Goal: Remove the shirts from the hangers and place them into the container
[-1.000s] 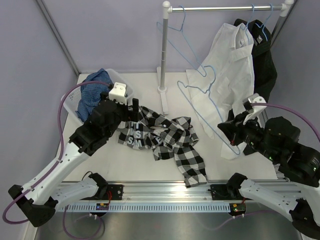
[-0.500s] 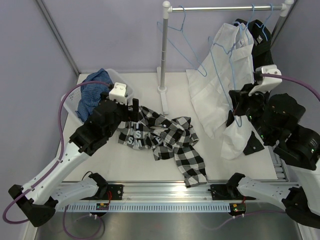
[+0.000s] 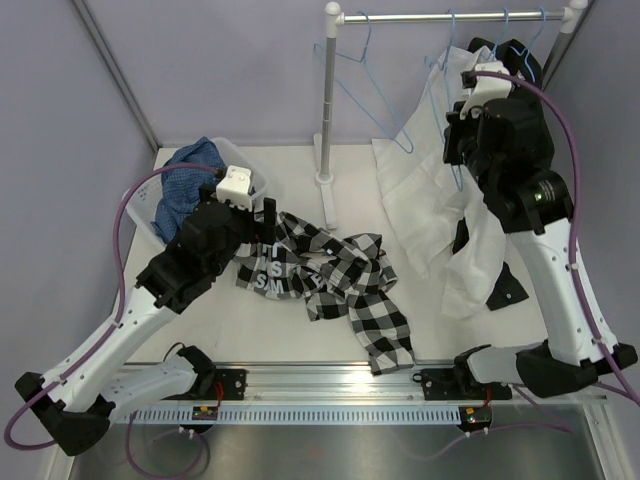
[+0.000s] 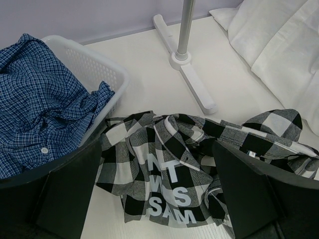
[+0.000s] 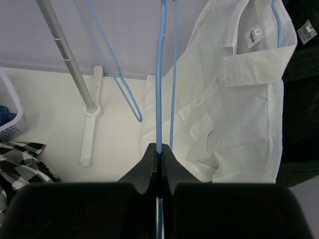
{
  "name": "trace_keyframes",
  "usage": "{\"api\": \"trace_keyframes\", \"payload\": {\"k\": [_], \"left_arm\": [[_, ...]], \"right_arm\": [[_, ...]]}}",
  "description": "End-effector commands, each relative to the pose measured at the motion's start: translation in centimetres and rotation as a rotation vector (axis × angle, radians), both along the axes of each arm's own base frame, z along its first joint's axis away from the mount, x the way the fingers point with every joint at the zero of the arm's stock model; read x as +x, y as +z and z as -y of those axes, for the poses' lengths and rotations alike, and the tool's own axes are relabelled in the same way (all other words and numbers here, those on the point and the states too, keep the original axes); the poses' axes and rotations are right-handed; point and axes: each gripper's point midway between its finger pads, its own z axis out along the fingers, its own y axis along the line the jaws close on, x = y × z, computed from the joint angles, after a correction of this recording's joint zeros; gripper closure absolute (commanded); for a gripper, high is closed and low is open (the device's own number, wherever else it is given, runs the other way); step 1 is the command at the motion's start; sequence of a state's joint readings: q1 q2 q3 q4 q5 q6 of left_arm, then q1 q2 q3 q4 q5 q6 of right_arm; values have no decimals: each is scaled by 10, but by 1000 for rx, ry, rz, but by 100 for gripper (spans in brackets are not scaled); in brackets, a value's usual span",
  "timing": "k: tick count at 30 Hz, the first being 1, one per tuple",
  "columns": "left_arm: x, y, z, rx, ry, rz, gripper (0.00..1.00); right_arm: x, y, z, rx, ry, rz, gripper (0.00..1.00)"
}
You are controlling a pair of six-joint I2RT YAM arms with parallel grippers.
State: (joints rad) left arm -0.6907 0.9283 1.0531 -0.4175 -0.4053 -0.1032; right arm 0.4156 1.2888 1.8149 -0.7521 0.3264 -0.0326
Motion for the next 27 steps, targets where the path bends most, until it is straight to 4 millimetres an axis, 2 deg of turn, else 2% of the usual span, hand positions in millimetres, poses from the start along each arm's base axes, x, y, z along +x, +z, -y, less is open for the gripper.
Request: {"api": "trace_keyframes", "payload": {"k": [1,5,6,7,8,9,11,12,14,15,20,21,27], "left_arm": [[3,8,-7,10,27,41,1],[5,2,-8,36,39,31,1],[5,1,-8,37,37,29,1],[6,2,-8,38,35,29,1],[6,1,-8,39,37,28,1],[6,1,-8,41,38,29,1],[6,1,-10,47,41,32,1],[6,2,-10,49,42,33,1],[6,4,-13,53,51,40,1],[5,4,-13,52,51,43,1],[5,4,-13,55,47,44,1],[5,5,-13,54,48,45,1],[4,5,-13,54,47,46,1]], "right_arm": [[17,42,-6,30,95,109,100],[44,47,-8,27,139,96,100],[58,37,-14,13,162,67,100],[61,46,-13,13,169,87,100],[66,43,-12,5,171,70,100],[79,31,-21,-2,212,39,100],[84,32,-26,-5,254,31,100],[95,20,-29,-15,263,4,100],[99,18,-32,-21,285,-4,100],[105,8,-35,-25,298,-26,100],[117,-12,-44,-25,341,-69,100],[123,-20,-45,-27,343,-88,100],[134,-52,-44,-49,331,-157,100]]}}
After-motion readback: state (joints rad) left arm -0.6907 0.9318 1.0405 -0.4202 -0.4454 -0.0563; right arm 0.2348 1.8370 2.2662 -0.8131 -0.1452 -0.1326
